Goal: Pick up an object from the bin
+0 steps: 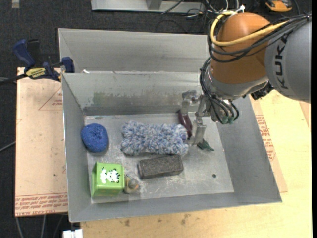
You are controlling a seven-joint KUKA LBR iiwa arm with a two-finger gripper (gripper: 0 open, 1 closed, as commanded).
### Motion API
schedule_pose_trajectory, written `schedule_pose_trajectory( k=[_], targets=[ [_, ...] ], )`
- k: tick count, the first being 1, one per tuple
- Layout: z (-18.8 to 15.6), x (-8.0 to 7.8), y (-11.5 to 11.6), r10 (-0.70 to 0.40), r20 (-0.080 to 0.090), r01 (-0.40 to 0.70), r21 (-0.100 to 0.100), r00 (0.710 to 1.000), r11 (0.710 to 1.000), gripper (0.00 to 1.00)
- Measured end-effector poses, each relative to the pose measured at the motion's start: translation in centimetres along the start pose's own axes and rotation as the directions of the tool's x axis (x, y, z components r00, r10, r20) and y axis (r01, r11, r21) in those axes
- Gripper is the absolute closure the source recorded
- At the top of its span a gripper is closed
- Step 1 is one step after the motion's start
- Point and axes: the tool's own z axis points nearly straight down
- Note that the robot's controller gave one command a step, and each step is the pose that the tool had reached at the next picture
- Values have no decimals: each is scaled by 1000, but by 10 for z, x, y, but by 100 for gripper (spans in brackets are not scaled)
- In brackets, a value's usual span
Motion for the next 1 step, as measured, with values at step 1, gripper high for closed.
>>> schedule_pose_trajectory(
  k=[1],
  targets=[
    [-5, -1, 0, 1, 9, -1, 0, 1000, 1000, 0]
  ],
)
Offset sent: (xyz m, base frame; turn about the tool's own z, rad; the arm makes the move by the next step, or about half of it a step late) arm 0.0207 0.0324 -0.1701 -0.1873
